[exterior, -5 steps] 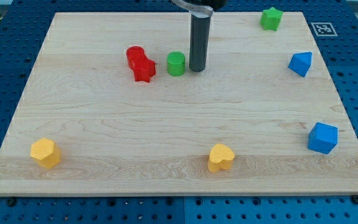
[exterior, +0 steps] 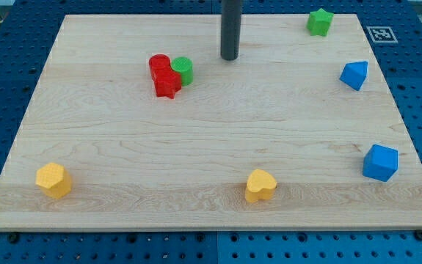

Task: Move your arm to the top right of the board

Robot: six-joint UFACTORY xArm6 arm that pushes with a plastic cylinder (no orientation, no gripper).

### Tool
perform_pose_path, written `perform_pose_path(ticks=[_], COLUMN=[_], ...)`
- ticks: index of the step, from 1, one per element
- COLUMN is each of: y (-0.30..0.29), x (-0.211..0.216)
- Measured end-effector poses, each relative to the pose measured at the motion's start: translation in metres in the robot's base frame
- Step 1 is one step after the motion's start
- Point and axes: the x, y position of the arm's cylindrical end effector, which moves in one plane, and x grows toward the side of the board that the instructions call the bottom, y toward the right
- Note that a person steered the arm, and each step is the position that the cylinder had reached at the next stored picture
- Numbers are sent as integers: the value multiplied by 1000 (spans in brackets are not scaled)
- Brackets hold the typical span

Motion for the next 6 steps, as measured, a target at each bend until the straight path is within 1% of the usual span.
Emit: perform_pose_path(ticks=[4, 5, 6], y=[115, 147, 198], x=[-109, -110, -103])
